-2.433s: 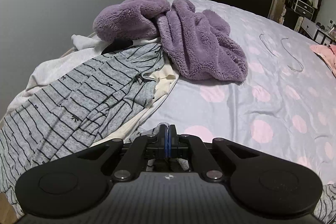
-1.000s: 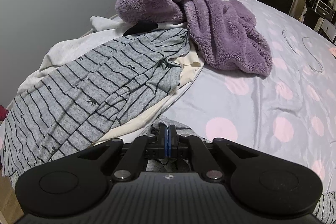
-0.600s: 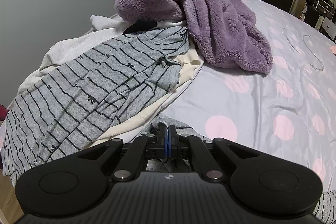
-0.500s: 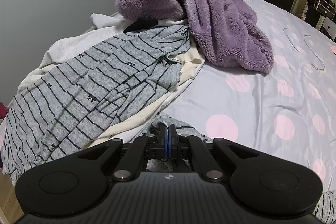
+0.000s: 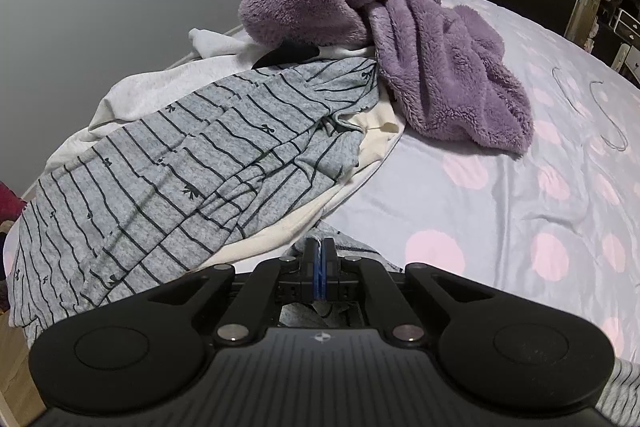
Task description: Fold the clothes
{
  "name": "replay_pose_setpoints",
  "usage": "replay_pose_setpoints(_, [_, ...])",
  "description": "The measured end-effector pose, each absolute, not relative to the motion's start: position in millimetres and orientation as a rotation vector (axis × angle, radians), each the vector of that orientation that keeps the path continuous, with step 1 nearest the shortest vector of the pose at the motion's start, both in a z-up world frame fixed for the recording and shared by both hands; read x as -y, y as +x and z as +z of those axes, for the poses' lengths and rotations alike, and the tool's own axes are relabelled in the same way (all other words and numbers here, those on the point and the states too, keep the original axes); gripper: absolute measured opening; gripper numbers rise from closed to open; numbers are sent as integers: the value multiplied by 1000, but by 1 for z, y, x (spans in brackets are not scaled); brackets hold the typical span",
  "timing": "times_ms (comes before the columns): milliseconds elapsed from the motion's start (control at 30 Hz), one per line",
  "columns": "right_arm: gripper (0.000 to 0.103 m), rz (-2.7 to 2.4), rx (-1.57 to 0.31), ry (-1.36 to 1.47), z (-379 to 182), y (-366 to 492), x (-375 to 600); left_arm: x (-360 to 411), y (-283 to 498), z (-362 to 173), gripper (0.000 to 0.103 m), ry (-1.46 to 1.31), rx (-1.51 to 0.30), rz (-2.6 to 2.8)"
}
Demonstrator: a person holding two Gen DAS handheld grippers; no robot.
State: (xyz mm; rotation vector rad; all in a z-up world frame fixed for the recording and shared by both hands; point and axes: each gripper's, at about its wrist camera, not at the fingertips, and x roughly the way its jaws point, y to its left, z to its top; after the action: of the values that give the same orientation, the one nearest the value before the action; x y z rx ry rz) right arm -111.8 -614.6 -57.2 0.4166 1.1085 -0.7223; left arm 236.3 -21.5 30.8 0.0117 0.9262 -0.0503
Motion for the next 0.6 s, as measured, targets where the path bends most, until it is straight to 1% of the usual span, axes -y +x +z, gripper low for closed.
replay_pose_setpoints(67, [0, -695, -1182, 397, -68, -109, 613, 24, 236, 28, 0, 23, -945, -60])
replay_pose_setpoints(100, [0, -677, -1190, 415, -70, -110, 613, 24, 237, 26, 0, 24, -959, -66])
replay_pose_setpoints(133, [1, -669, -1178, 440, -68, -114, 614, 24, 237, 24, 0, 25, -971, -63])
replay_pose_setpoints(167, [5, -668, -1155, 456, -63, -117, 616, 25, 237, 22, 0, 34, -978, -60])
replay_pose_setpoints(200, [6, -676, -1115, 462, -54, -120, 618, 25, 238, 21, 0, 43, -985, -58])
replay_pose_setpoints(233, [9, -679, -1077, 474, -47, -121, 620, 25, 238, 19, 0, 47, -990, -55])
replay_pose_setpoints(267, [24, -675, -1039, 494, -41, -120, 624, 25, 239, 17, 0, 47, -997, -50])
replay_pose_setpoints(300, [42, -671, -1001, 515, -35, -120, 627, 24, 240, 16, 0, 44, -1004, -45])
replay_pose_setpoints(333, [46, -658, -971, 537, -30, -117, 631, 24, 241, 14, 0, 43, -1010, -41])
replay_pose_setpoints(367, [46, -633, -952, 562, -28, -112, 634, 24, 242, 13, 0, 41, -1016, -38])
replay_pose_setpoints(400, [49, -607, -937, 588, -28, -106, 637, 25, 243, 12, 0, 43, -1019, -36])
replay_pose_setpoints(433, [54, -583, -935, 605, -30, -98, 640, 26, 243, 12, 0, 45, -1020, -35])
replay_pose_setpoints(467, [62, -565, -940, 609, -34, -90, 641, 27, 243, 12, 0, 46, -1020, -34])
replay_pose_setpoints(500, [68, -549, -949, 603, -37, -82, 643, 27, 244, 11, 0, 48, -1020, -35])
replay_pose_setpoints(533, [71, -538, -964, 587, -41, -72, 644, 28, 244, 11, 0, 49, -1020, -36])
replay_pose_setpoints(567, [76, -530, -983, 574, -44, -63, 644, 28, 245, 11, 0, 51, -1020, -37])
replay_pose_setpoints(600, [78, -517, -1008, 567, -50, -55, 644, 28, 245, 10, 0, 54, -1021, -37])
